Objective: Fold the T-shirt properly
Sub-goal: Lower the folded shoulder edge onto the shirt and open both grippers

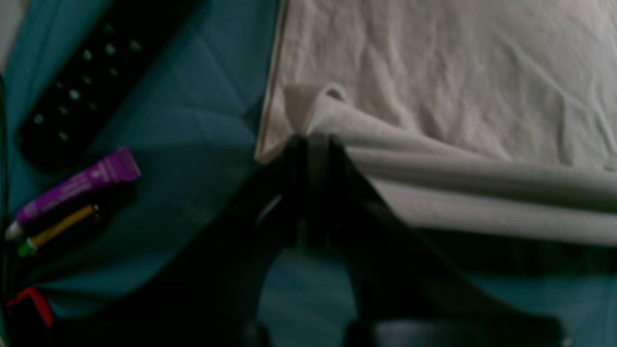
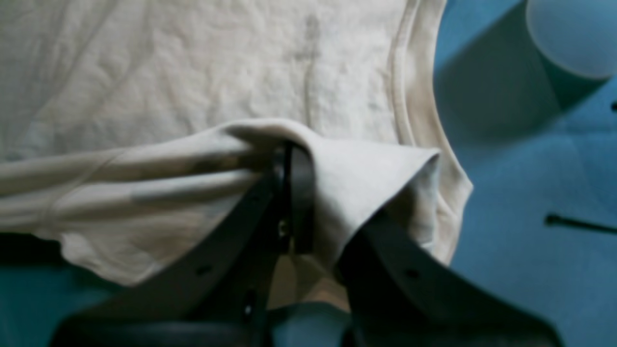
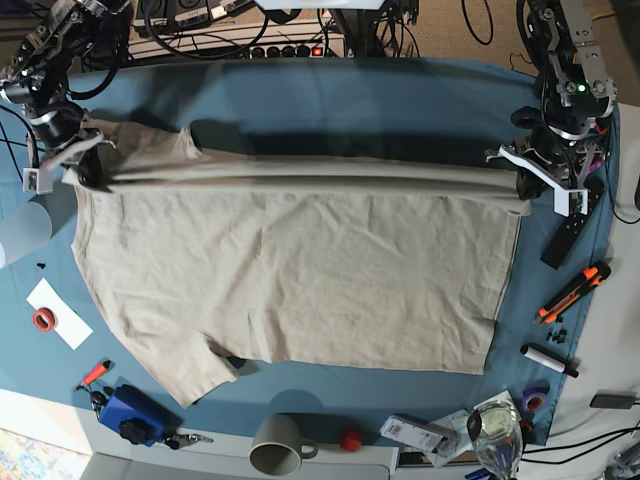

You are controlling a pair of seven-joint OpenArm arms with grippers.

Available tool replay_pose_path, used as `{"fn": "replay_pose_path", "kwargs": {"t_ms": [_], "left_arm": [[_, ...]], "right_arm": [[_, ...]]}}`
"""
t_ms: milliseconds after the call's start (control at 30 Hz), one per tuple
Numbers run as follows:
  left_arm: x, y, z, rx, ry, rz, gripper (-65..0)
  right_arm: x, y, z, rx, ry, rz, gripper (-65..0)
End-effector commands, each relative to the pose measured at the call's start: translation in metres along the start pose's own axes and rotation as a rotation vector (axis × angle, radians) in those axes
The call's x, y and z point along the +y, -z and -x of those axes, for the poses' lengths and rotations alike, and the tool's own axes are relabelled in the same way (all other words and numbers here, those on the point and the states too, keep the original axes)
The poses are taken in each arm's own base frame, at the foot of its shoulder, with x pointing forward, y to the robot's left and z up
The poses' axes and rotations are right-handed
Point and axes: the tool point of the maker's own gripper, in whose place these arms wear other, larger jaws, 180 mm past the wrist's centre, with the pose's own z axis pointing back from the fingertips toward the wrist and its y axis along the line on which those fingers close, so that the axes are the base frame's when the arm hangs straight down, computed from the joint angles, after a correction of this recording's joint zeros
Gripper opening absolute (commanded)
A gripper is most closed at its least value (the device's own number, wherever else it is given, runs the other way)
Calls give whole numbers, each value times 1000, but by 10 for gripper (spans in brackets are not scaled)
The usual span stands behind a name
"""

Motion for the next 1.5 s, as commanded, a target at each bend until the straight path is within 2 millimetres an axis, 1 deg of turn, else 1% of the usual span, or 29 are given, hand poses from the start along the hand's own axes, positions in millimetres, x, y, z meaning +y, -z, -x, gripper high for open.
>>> {"fn": "replay_pose_path", "kwargs": {"t_ms": [0,133,267,500,600,733,800,867,967,1000,1100,1167,1200,1267,1367,1467], "left_arm": [[8,-2,-18,-59,20,-33,-650],[8,2,-20,-66,12,-32,-650],[7,7,-18,-57,3,-15,-650],[6,16,-35,-96,-10,-5,-650],[2,26,-37,-90,-18,9,-650],[-12,40,-37,-70,-4,48,-650],[-19,44,-43,-76,49,55,-650],[-21,48,-51,-89,90,32,-650],[-26,53,-60,-102,100,31,-650],[-28,57,-61,-99,100,38,-650],[-35,74,-52,-55,101,56,-650],[-35,84,-48,-28,113,52,-650],[-34,88,-50,-26,114,47,-650],[-32,91,-57,-34,117,37,-650],[-31,92,-75,-66,128,32,-650],[-29,92,-89,-91,136,27,-650]], "right_arm": [[-4,1,-19,-50,-28,15,-650],[4,24,-19,-21,-30,0,-650],[3,42,-26,-23,7,-13,-650],[-3,65,-34,-23,58,-10,-650],[-6,67,-40,-33,48,5,-650],[-9,68,-43,-37,37,26,-650],[-13,68,-43,-38,39,49,-650],[-17,68,-43,-42,38,71,-650],[-18,68,-45,-48,34,75,-650],[-18,68,-46,-50,33,75,-650],[-20,68,-49,-57,24,86,-650],[-20,68,-51,-62,24,90,-650],[-20,68,-52,-65,24,90,-650],[-20,68,-52,-66,24,90,-650],[-20,69,-53,-75,27,89,-650],[-22,77,-55,-66,46,79,-650]]}}
